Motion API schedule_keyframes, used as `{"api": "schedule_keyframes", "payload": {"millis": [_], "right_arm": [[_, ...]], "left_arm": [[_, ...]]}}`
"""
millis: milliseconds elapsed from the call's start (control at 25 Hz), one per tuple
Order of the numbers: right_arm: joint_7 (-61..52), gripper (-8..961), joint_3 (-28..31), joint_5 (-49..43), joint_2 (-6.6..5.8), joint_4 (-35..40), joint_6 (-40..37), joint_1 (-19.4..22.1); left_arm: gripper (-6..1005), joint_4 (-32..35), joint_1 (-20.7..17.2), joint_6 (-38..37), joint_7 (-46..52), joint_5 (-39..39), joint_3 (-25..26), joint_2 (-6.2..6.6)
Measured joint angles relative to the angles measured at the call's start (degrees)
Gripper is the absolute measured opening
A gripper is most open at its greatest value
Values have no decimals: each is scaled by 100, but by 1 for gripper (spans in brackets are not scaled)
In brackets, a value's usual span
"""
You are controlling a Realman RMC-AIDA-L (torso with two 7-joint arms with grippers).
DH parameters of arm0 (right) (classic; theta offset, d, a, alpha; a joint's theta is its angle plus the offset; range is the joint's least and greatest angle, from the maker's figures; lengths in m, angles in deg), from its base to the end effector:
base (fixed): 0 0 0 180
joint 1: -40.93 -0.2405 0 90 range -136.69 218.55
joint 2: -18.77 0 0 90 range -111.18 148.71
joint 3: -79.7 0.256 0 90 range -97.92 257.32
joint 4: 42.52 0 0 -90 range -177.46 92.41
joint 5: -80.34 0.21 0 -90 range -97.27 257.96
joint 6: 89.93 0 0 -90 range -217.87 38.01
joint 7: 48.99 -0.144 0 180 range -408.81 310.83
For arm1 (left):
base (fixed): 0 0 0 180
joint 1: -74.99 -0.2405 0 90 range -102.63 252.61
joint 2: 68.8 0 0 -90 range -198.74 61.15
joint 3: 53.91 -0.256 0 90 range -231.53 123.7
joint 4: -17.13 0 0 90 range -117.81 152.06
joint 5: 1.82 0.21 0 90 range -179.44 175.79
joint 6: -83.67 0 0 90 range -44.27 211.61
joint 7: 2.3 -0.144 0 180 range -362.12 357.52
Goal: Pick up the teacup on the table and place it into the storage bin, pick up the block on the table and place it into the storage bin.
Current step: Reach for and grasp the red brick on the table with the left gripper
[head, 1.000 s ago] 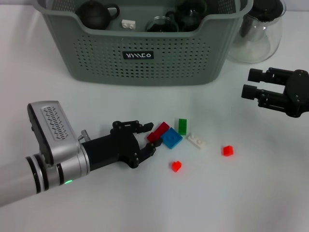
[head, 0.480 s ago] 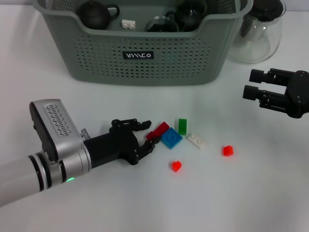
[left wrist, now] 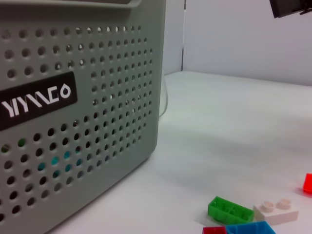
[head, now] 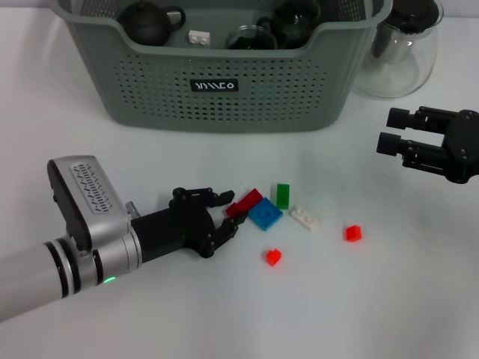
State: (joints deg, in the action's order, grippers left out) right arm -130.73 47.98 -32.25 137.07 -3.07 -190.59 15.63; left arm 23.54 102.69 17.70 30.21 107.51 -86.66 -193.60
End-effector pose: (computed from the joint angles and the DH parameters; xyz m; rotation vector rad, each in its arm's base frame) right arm 0.2775 0.2974 0.0310 -2.6548 0.7290 0.9236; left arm -0.2990 0.2668 -0.1250 -2.5710 -0.4404 -0.5468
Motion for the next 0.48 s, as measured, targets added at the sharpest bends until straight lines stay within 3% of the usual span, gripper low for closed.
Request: {"api": "schedule_keyframes", "payload": {"millis": [240, 480], "right_arm": [[0, 613, 0, 0, 0, 0, -7, 13], [0, 613, 0, 0, 0, 0, -7, 25]], "left_arm": [[348, -9, 6, -19, 0, -18, -7, 2], [247, 9, -2, -49, 30, -17, 7, 14]]}}
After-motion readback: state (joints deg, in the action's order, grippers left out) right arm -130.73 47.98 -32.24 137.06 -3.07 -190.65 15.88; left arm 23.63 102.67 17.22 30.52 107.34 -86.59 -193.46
